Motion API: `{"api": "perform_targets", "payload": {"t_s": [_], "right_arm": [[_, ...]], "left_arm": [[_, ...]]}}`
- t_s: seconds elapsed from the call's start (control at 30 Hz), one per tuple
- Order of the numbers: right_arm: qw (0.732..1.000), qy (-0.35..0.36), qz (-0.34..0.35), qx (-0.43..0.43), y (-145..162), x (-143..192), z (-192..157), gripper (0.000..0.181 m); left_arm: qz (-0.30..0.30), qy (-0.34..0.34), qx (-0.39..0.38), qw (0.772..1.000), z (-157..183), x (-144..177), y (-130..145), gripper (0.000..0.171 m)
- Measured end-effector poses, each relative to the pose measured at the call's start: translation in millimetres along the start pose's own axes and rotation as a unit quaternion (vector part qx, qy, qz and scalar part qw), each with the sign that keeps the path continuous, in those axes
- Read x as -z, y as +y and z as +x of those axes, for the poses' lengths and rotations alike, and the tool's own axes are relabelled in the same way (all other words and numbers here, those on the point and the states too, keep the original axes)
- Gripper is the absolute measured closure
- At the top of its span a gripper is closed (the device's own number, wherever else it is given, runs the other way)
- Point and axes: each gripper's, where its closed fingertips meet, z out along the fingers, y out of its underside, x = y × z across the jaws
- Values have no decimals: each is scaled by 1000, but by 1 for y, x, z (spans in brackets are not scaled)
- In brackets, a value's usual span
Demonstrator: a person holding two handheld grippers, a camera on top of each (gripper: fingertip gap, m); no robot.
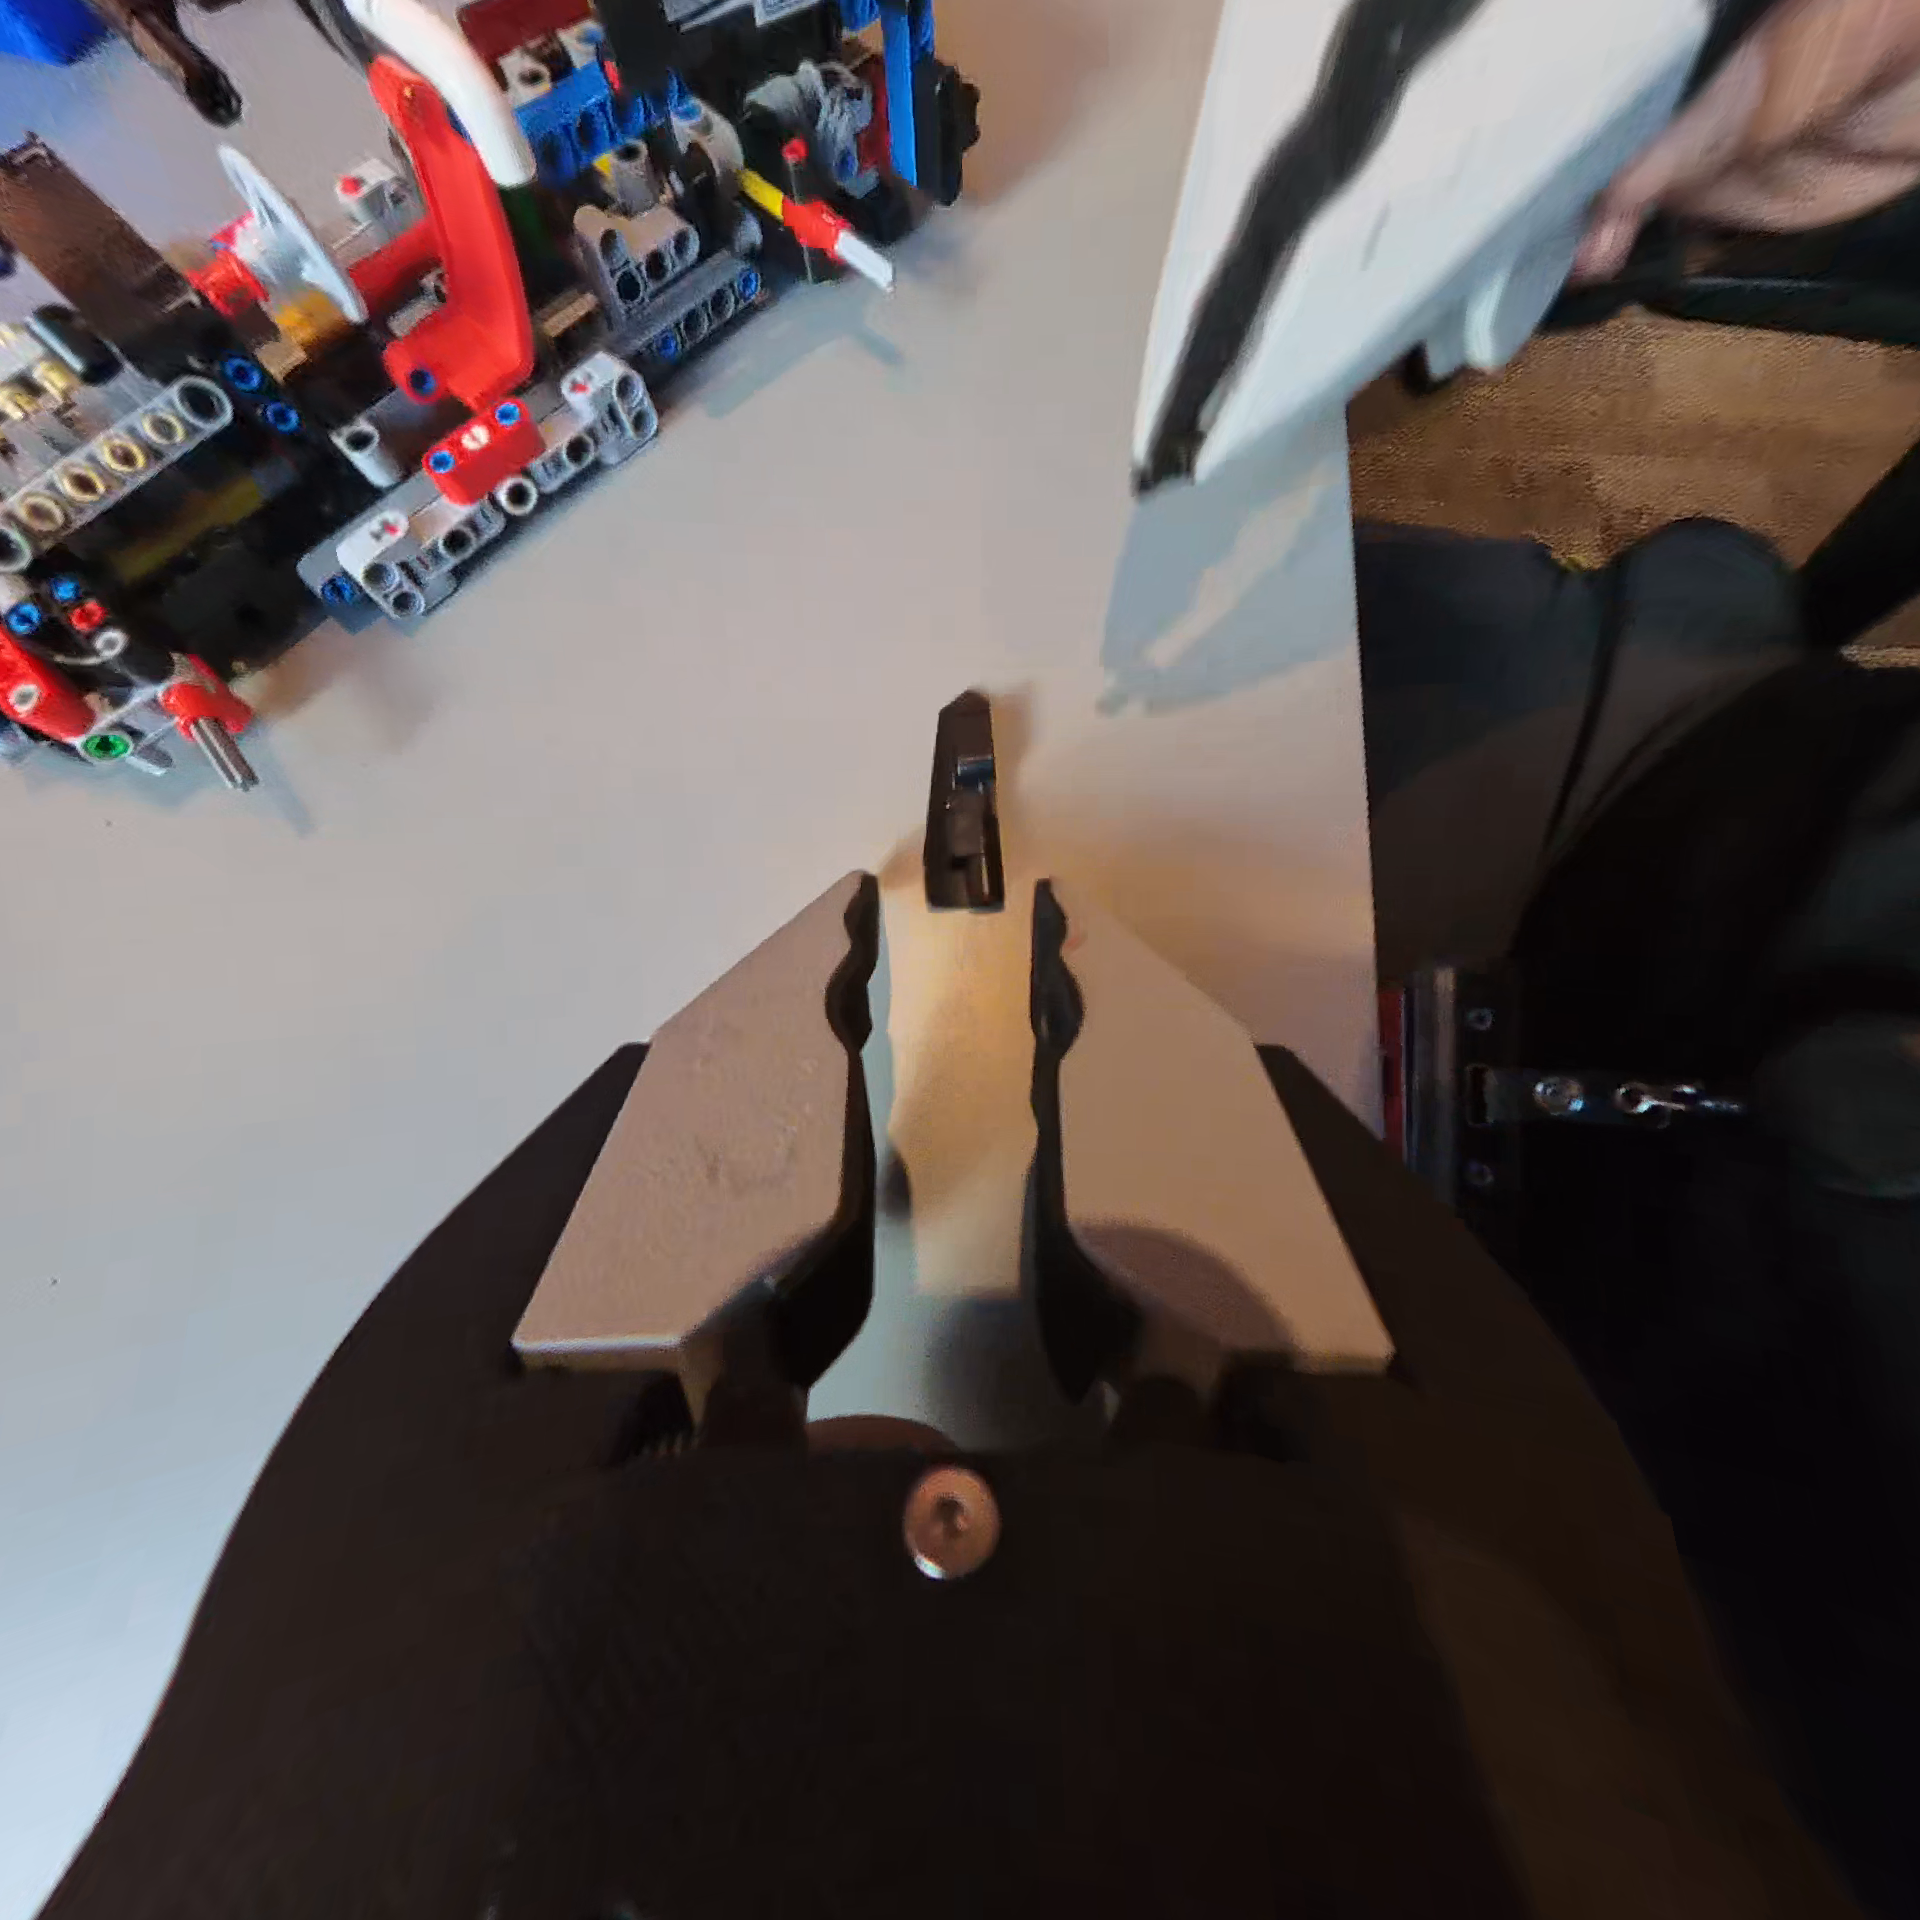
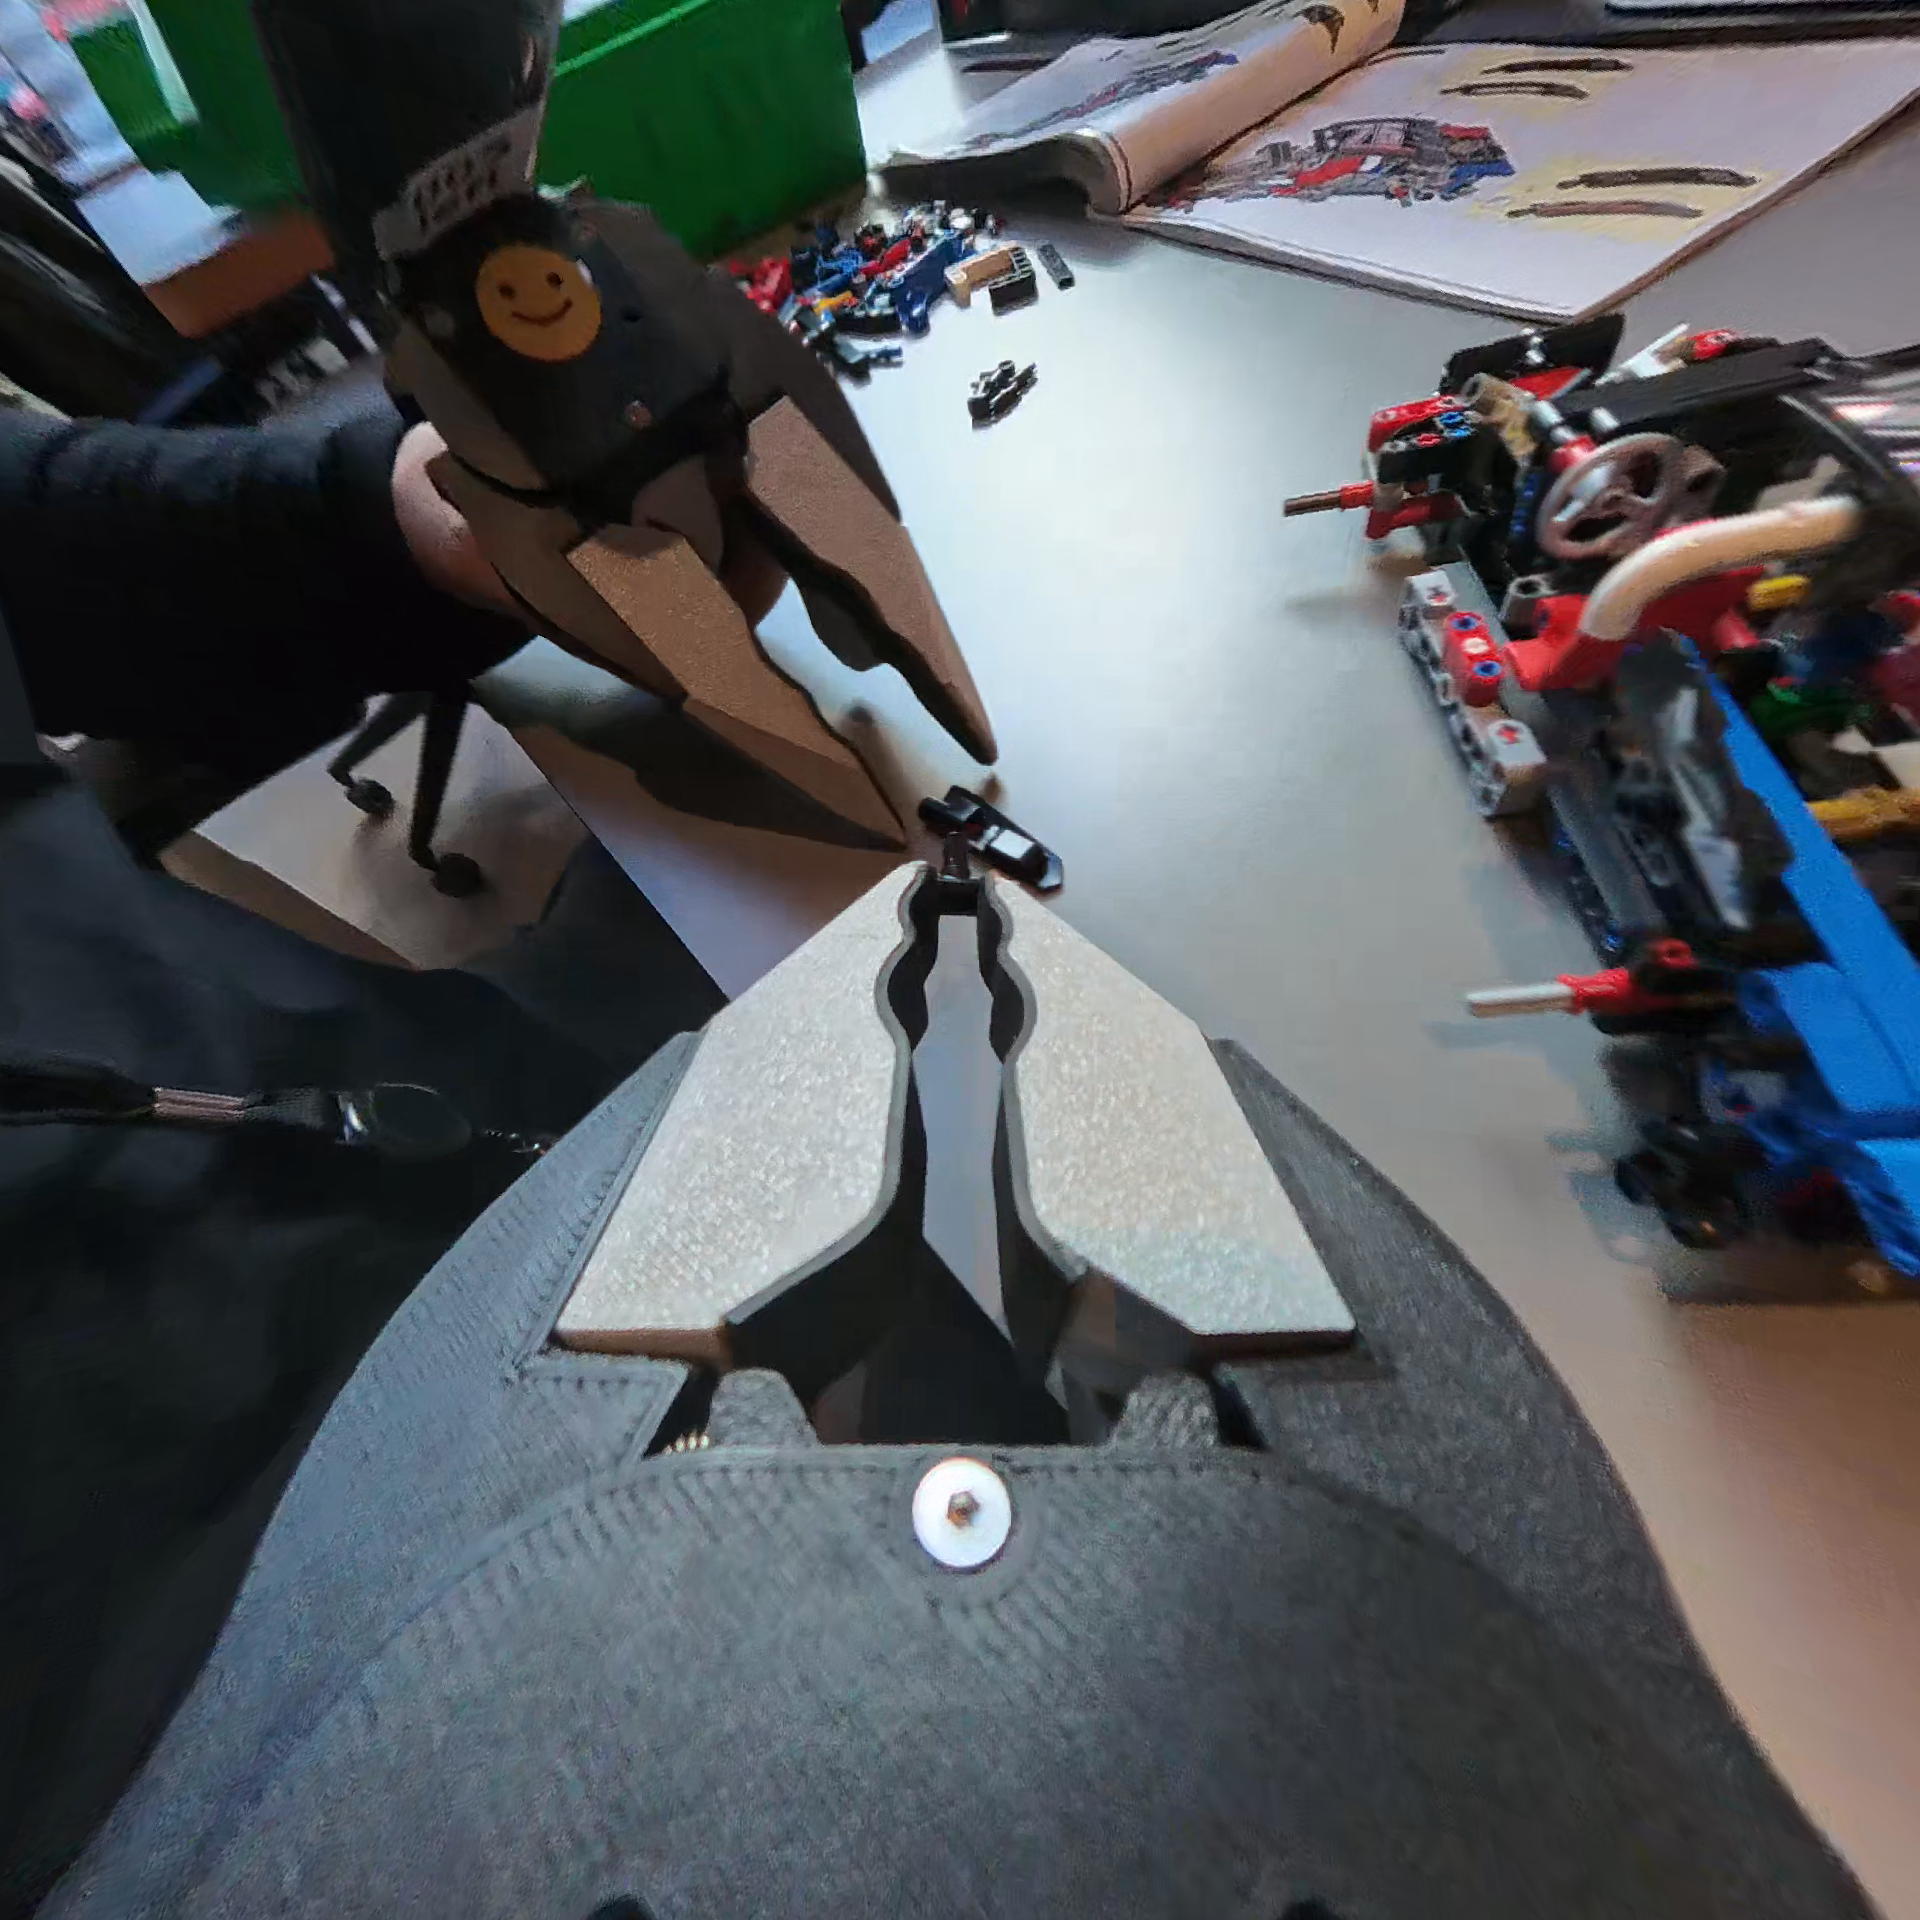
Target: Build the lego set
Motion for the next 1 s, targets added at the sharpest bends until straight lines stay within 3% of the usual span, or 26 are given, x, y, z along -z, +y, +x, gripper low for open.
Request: {"api": "perform_targets", "payload": {"t_s": [0.17, 0.4, 0.53, 0.67, 1.0], "right_arm": [[998, 23, -52, 25, 21, -22, 0, 177], [991, 53, -94, 78, 29, -28, 6, 178], [987, 45, -105, 116, 29, -27, 6, 178], [988, 37, -110, 104, 24, -26, 10, 178], [982, 41, -129, 132, 18, -14, 10, 178]], "left_arm": [[-4, -1, 27, 1000, 2, -5, -3, 155], [4, 45, 94, 995, 33, -8, -10, 147], [11, 32, 60, 998, 19, -4, -14, 145], [21, 64, 31, 997, 14, -11, -20, 140], [-3, 101, -146, 984, 12, -11, -19, 135]]}}
